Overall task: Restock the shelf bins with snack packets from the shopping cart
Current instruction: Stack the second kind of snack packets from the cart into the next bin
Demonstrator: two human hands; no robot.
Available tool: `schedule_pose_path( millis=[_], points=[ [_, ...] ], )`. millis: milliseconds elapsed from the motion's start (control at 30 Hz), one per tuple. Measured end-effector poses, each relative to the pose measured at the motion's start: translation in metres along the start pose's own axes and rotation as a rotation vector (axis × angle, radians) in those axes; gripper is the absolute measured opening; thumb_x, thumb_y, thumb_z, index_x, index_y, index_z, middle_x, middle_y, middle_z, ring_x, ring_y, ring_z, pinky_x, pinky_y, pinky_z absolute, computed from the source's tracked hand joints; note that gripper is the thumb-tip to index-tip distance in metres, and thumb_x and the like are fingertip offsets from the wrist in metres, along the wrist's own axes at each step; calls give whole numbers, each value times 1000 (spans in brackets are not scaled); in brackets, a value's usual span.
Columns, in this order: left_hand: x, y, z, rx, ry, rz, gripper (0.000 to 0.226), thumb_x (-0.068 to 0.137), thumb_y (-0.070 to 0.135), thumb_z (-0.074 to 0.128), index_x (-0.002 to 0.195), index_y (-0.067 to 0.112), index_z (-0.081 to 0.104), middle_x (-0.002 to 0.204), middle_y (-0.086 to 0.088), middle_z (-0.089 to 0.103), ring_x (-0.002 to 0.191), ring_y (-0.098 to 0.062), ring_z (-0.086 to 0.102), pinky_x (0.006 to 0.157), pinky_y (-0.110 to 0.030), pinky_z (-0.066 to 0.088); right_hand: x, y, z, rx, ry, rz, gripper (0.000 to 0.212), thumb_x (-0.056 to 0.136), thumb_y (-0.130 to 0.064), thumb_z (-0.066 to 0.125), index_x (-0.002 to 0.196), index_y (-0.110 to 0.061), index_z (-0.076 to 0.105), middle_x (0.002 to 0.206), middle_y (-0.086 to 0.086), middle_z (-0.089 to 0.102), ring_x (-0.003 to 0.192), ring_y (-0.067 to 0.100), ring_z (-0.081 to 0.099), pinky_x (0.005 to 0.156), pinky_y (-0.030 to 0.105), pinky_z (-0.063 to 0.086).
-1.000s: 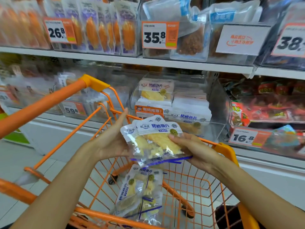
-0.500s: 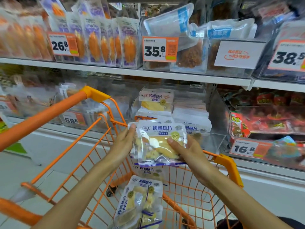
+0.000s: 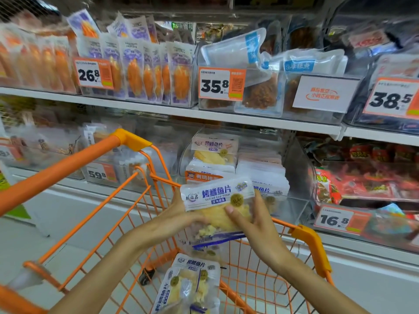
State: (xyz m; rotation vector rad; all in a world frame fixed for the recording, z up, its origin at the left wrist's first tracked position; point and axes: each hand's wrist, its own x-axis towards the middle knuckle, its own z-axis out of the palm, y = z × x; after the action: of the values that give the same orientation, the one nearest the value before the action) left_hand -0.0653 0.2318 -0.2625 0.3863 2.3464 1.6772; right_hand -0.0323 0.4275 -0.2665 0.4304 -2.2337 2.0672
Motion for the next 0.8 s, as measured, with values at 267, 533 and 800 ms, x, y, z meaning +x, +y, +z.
schedule_pose_path(
  millis=[267,533,800],
  points=[
    [12,51,-38,447,161,443,49,94,26,58,137,28,37,138,7,35,132,-3,34,111,-23,31,36,-38,-21,-391,-57,-169,23,97,-29,46,115,-37,35,114,-29,53,107,-12,52,85,3,40],
    [91,49,-65,481,351,406,43,87,23,68,118,20,38,118,4,53,112,-19,52,91,-49,46,131,-25,-35,-682,202,-258,20,90,-26,64,106,-14,64,109,1,69,104,19,61,86,34,49],
    [134,21,-75,466,378,244,52,85,26,70,124,26,36,123,7,55,117,-22,52,94,-47,46,179,9,-39,-703,80,-132,28,90,-27,65,116,-18,61,109,2,70,104,22,63,93,46,51]
  ],
)
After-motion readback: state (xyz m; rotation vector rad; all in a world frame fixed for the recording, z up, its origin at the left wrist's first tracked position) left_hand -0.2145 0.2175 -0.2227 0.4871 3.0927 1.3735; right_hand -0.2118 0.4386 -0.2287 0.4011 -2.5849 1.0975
